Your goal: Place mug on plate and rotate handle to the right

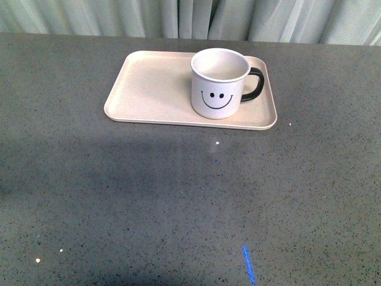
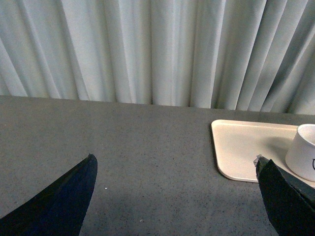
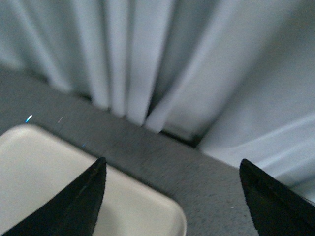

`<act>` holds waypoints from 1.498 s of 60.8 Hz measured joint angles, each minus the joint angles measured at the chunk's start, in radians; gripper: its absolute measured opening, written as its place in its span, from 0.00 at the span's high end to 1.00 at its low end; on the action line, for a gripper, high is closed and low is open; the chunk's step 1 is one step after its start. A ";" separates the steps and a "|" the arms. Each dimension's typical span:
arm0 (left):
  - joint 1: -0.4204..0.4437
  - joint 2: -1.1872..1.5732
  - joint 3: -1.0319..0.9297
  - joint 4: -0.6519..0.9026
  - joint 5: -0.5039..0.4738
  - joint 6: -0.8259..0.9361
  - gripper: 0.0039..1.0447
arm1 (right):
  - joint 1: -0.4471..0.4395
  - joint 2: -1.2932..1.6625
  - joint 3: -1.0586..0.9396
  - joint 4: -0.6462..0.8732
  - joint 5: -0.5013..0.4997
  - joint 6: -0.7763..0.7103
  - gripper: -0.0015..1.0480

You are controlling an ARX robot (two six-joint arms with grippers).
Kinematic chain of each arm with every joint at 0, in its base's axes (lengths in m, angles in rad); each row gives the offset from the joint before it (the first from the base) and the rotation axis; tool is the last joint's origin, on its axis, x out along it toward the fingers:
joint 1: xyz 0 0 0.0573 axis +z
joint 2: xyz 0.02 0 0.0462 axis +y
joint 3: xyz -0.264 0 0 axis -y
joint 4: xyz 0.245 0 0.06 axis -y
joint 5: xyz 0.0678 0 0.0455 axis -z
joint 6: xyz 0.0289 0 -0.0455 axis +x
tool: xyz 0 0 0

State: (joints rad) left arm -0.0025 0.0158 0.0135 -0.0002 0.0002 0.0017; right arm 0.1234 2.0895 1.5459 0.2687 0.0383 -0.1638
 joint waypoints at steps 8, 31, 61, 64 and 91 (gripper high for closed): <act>0.000 0.000 0.000 0.000 0.000 0.000 0.09 | -0.014 -0.142 -0.379 0.467 0.059 0.105 0.50; 0.000 0.000 0.000 0.000 0.000 0.000 0.09 | -0.067 -0.563 -1.078 0.783 0.015 0.153 0.98; 0.000 0.000 0.000 0.000 0.000 0.000 0.09 | -0.124 -0.954 -1.445 0.750 -0.038 0.153 0.98; 0.000 0.000 0.000 0.000 0.000 0.000 0.09 | -0.124 -1.004 -1.461 0.718 -0.038 0.153 0.98; 0.000 0.000 0.000 0.000 0.000 0.000 0.09 | -0.124 -1.401 -1.526 0.397 -0.038 0.153 0.98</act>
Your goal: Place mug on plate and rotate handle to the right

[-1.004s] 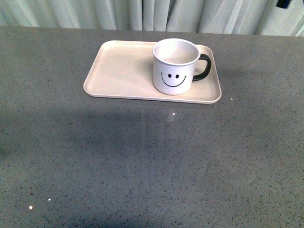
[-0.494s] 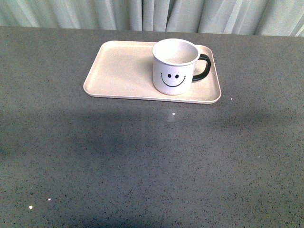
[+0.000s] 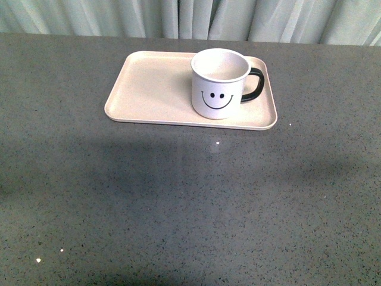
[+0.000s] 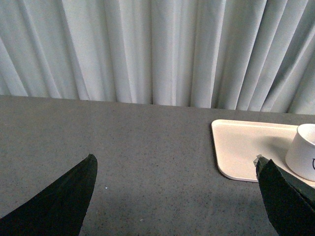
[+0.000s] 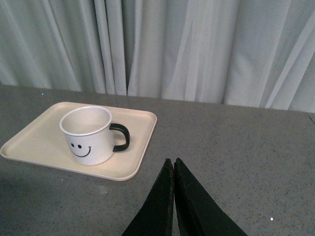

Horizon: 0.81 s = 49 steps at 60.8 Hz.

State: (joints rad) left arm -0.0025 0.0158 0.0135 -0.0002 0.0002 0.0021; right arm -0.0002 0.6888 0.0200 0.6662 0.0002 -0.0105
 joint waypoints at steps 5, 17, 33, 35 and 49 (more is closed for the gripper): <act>0.000 0.000 0.000 0.000 0.000 0.000 0.09 | 0.000 -0.057 -0.001 -0.052 0.000 0.000 0.98; 0.000 0.000 0.000 0.000 0.000 0.000 0.09 | 0.000 -0.175 -0.001 -0.160 0.000 0.000 0.98; 0.000 0.000 0.000 0.000 0.000 0.000 0.09 | 0.000 -0.311 -0.001 -0.289 0.000 0.000 0.98; 0.000 0.000 0.000 0.000 0.000 0.000 0.09 | 0.000 -0.324 -0.001 -0.302 0.000 0.000 0.98; 0.000 0.000 0.000 0.000 0.000 0.000 0.09 | 0.000 -0.425 -0.001 -0.402 0.000 0.000 0.98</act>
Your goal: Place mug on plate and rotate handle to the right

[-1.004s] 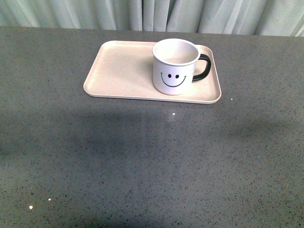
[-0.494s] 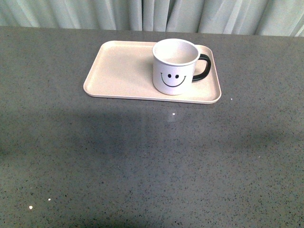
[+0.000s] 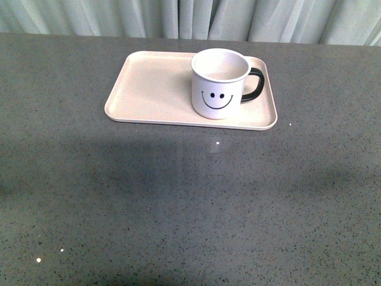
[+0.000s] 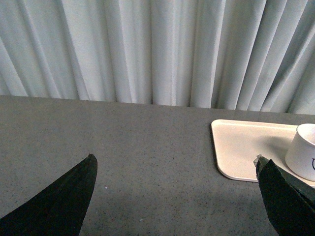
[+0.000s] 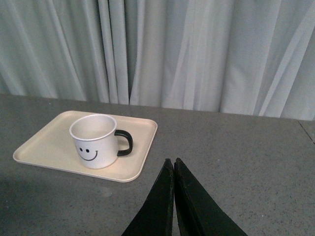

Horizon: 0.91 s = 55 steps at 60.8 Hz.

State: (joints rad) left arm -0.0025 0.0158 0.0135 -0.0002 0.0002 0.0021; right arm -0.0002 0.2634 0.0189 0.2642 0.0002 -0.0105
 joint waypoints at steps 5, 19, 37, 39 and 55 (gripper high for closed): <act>0.000 0.000 0.000 0.000 0.000 0.000 0.09 | 0.000 -0.025 0.000 -0.024 0.000 0.000 0.98; 0.000 0.000 0.000 0.000 0.000 0.000 0.09 | 0.000 -0.083 0.000 -0.082 0.000 0.000 0.98; 0.000 0.000 0.000 0.000 0.000 0.000 0.09 | 0.000 -0.257 0.000 -0.262 0.000 0.000 0.98; 0.000 0.000 0.000 0.000 0.000 0.000 0.09 | 0.000 -0.257 0.000 -0.262 0.000 0.000 0.98; 0.000 0.000 0.000 0.000 0.000 0.000 0.09 | 0.000 -0.258 0.000 -0.262 0.000 0.000 0.61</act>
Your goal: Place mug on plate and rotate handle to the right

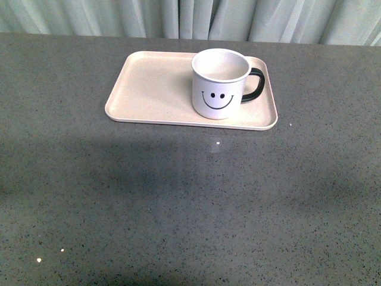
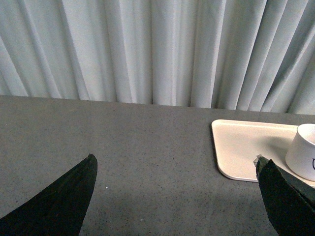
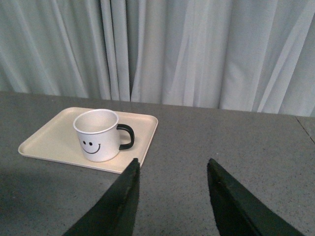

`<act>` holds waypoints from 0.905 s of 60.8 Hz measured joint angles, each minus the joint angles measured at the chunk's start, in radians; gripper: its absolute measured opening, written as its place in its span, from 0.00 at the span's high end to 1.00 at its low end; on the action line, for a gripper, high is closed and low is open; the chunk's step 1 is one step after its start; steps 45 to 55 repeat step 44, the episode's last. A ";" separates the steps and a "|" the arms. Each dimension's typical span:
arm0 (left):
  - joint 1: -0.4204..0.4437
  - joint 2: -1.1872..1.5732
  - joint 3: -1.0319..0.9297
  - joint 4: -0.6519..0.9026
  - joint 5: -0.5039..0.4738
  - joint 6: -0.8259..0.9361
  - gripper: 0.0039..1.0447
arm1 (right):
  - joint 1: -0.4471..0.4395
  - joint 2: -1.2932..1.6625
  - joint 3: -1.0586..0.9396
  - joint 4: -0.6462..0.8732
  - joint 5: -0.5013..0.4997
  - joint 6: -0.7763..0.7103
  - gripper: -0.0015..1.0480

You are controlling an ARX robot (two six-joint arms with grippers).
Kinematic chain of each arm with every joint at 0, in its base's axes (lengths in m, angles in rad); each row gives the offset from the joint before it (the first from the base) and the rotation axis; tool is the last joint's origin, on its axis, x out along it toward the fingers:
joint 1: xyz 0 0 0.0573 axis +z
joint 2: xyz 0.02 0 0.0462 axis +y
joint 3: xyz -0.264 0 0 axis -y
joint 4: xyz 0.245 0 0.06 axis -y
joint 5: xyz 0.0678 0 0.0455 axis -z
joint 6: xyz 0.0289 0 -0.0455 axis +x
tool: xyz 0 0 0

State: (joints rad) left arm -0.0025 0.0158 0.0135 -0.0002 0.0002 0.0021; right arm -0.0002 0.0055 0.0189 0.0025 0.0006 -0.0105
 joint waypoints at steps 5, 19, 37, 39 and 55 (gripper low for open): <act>0.000 0.000 0.000 0.000 0.000 0.000 0.09 | 0.000 0.000 0.000 0.000 0.000 0.000 0.48; 0.000 0.000 0.000 0.000 0.000 0.000 0.09 | 0.000 0.000 0.000 0.000 0.000 0.000 0.08; 0.000 0.000 0.000 0.000 0.000 0.000 0.09 | 0.000 0.000 0.000 0.000 0.000 0.000 0.09; 0.000 0.000 0.000 0.000 0.000 0.000 0.09 | 0.000 0.000 0.000 0.000 0.000 0.000 0.09; 0.000 0.000 0.000 0.000 0.000 0.000 0.09 | 0.000 0.000 0.000 0.000 0.000 0.000 0.09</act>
